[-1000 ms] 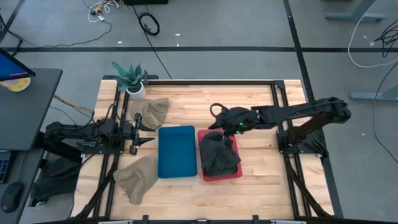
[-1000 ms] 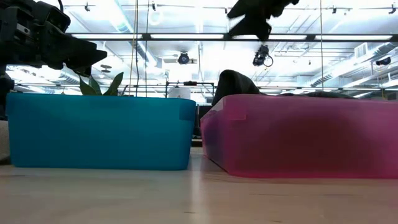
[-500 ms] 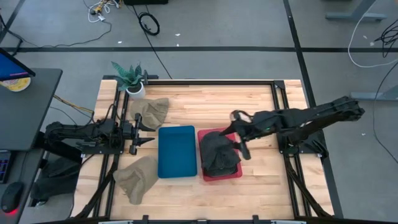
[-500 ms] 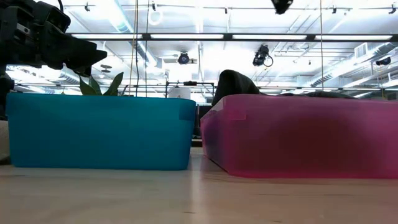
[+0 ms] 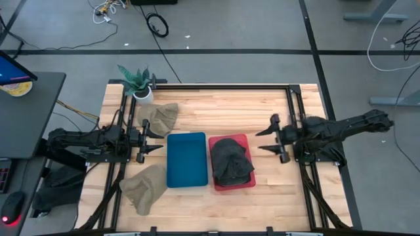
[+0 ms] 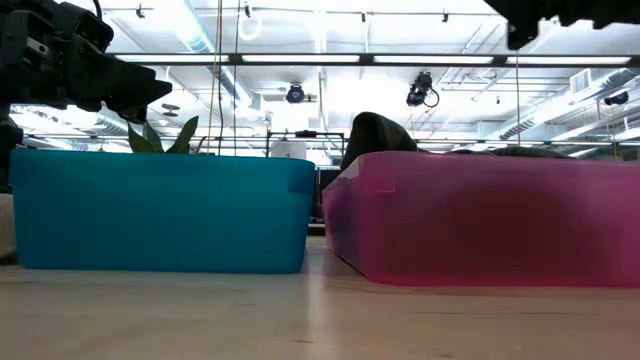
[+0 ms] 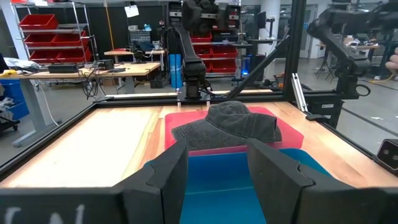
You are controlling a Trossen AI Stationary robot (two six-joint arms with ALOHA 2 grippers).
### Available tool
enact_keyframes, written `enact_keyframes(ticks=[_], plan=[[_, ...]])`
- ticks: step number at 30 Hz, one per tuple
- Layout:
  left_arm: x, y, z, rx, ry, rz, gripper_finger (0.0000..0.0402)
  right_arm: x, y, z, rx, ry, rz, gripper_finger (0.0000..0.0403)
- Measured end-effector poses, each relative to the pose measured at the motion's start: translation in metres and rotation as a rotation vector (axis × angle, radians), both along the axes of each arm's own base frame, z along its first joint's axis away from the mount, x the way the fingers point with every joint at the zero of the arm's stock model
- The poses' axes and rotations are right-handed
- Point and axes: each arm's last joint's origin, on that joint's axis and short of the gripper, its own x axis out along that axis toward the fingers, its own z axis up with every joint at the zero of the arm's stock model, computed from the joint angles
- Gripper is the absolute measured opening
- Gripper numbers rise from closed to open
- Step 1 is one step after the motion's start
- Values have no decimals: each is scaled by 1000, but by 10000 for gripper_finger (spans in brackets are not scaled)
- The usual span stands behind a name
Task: Pick & Place hat
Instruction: Put the bottom brown cap into the blue bin
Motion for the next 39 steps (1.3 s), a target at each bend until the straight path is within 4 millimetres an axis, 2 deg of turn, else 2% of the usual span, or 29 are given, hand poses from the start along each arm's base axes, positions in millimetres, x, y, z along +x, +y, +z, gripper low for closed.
enact_keyframes(ticks=[7,15,26,32,36,39], plan=[[0,0,0,0,1,0,170,-38,-7,-15,23,-144,35,224],[0,0,0,0,0,0,170,-61,-12,-26,38,-268,33,224],[0,0,0,0,0,0,170,-48,-11,-77,-55,-220,-39,224],[0,0,0,0,1,0,170,-45,-12,-88,-50,-89,-90,224],[0,0,0,0,0,0,170,-44,-11,-99,31,42,-50,224],[0,0,0,0,1,-1,170,-41,-9,-102,-14,78,-18,224]])
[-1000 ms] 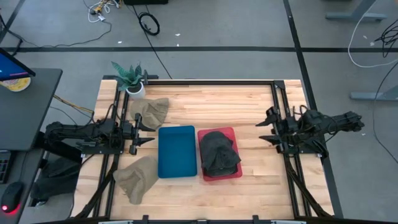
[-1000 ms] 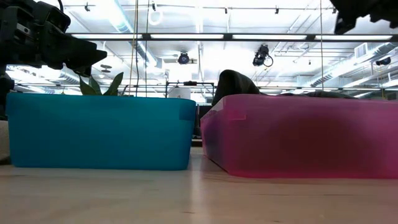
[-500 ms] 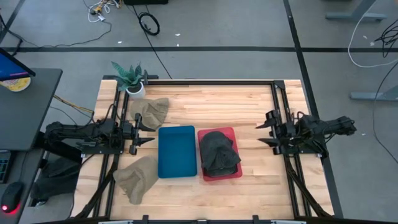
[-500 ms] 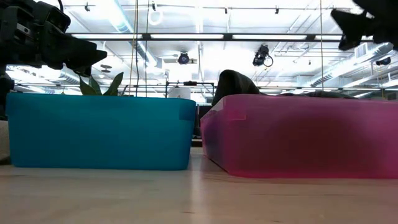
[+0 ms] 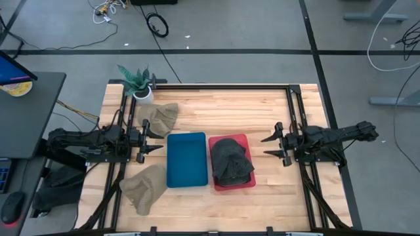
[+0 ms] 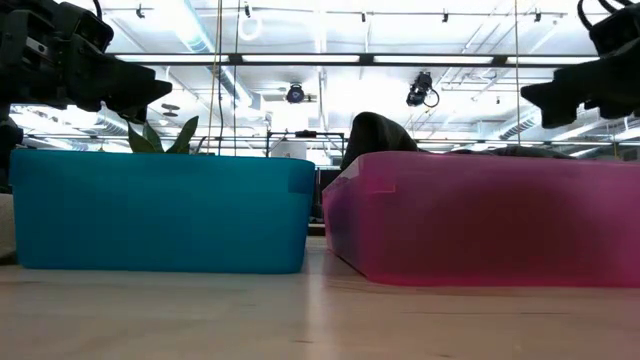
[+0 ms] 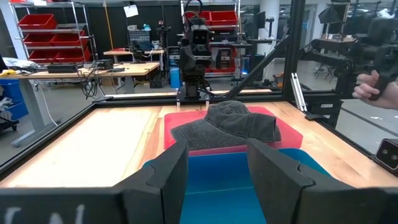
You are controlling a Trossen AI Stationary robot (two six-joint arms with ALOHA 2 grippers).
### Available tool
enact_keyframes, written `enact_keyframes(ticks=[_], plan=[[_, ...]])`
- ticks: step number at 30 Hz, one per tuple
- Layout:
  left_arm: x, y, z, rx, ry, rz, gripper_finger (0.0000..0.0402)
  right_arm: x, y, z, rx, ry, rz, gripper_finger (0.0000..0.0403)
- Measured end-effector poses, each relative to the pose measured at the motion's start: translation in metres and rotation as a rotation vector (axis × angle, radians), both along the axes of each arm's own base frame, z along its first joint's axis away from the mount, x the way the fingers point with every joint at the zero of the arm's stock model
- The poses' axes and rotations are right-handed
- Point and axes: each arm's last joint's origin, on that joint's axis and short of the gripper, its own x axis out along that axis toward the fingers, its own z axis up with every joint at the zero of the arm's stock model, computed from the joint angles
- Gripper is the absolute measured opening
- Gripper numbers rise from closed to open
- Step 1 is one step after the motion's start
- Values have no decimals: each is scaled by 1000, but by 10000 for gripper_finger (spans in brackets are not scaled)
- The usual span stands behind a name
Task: Pick & Place hat
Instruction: Put the bottom brown cap into the blue bin
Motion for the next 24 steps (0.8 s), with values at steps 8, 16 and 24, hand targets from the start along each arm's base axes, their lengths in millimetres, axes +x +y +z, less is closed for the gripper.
enact_keyframes(ticks=[8,16,24], plan=[[0,0,0,0,-1,0,170,3,0,-3,-8,44,-2,224],[0,0,0,-263,4,-7,170,3,0,-3,-6,43,-2,224],[0,0,0,-366,6,-10,170,3,0,-3,-90,30,-1,224]])
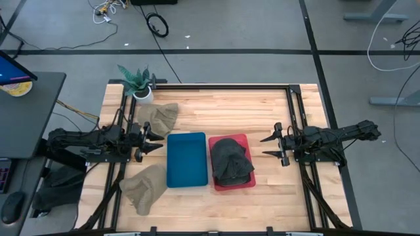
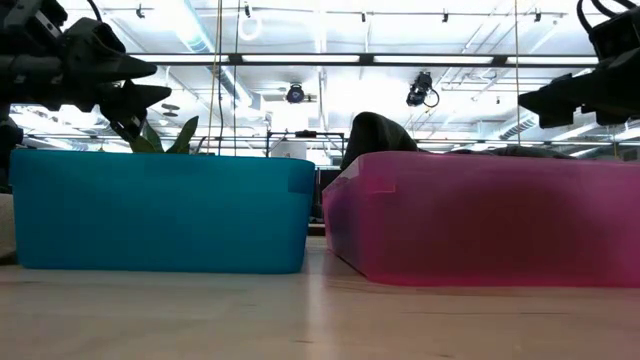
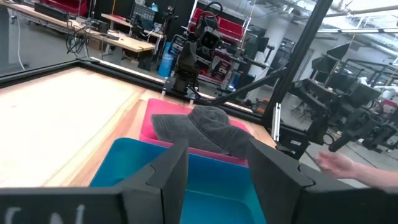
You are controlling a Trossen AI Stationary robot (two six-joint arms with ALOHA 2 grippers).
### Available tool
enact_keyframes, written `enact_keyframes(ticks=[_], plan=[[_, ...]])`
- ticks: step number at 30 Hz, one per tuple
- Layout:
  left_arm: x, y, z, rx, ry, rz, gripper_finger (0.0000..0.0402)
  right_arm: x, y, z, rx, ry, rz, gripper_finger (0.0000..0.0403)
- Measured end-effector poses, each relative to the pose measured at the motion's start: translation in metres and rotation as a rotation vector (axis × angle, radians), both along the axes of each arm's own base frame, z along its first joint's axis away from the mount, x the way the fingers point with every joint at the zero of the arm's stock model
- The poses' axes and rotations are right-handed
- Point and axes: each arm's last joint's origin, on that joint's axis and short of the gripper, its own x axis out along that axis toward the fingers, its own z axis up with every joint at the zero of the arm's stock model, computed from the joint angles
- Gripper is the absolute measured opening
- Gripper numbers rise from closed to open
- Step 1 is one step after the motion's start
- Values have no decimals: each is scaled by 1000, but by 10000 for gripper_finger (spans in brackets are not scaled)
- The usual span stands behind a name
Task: Pick & Place hat
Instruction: Put the bottom brown cap into the blue bin
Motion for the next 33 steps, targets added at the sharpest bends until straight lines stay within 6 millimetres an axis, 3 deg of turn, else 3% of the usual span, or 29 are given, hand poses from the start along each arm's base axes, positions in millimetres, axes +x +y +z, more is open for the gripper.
enact_keyframes(ticks=[13,21,25,28,33], plan=[[0,1,2,-1,-16,19,170,0,0,0,59,8,-4,224],[-3,3,19,26,-196,107,170,0,0,0,59,8,-4,224],[-7,5,32,-103,-345,162,170,0,0,0,60,8,-4,224],[-11,4,43,-174,-463,78,170,0,0,0,58,8,-4,224],[-25,-4,61,-153,-680,-220,170,0,0,0,58,8,-4,224]])
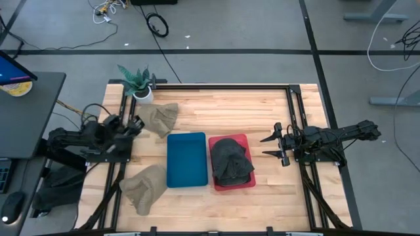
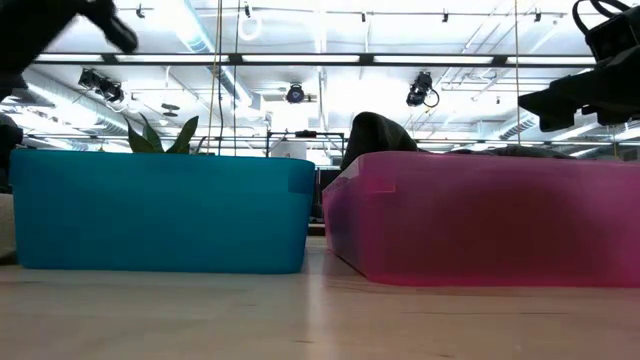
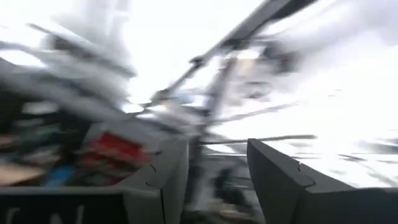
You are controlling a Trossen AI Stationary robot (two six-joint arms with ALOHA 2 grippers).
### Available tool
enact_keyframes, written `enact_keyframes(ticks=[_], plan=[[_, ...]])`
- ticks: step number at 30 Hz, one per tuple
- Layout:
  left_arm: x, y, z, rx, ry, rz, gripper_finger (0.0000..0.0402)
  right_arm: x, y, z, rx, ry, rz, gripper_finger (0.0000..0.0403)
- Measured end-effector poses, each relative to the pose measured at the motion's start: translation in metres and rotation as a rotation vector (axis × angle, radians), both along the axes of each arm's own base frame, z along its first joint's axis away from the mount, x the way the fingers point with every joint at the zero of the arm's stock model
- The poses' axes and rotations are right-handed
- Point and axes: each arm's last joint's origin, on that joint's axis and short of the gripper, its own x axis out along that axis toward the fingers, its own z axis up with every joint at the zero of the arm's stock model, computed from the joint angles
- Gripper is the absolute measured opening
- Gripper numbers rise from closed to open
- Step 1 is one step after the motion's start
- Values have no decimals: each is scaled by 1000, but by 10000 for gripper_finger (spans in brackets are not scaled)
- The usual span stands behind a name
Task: Pick & Place hat
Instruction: Put the bottom brown cap into the blue bin
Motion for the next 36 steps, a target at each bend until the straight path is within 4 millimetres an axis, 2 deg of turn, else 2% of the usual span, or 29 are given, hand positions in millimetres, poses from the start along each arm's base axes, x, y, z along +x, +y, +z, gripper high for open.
enact_keyframes(ticks=[4,9,15,20,23,26,29,31,36], plan=[[-13,-8,10,98,-169,-191,170,0,0,0,1,0,0,224],[-20,-16,19,168,-256,-258,170,0,0,0,1,0,0,224],[-12,-31,37,249,-250,-335,170,0,0,0,1,0,0,224],[3,-61,62,397,-202,-410,170,0,0,0,1,0,0,224],[20,-84,78,459,42,-290,170,0,0,0,-1,0,0,224],[33,-107,89,535,423,-39,170,0,0,0,1,1,0,224],[40,-129,93,534,716,227,170,0,0,0,0,0,0,224],[42,-145,96,521,815,305,170,0,0,0,0,0,0,224],[55,-184,95,572,1013,323,170,0,0,0,0,0,0,224]])
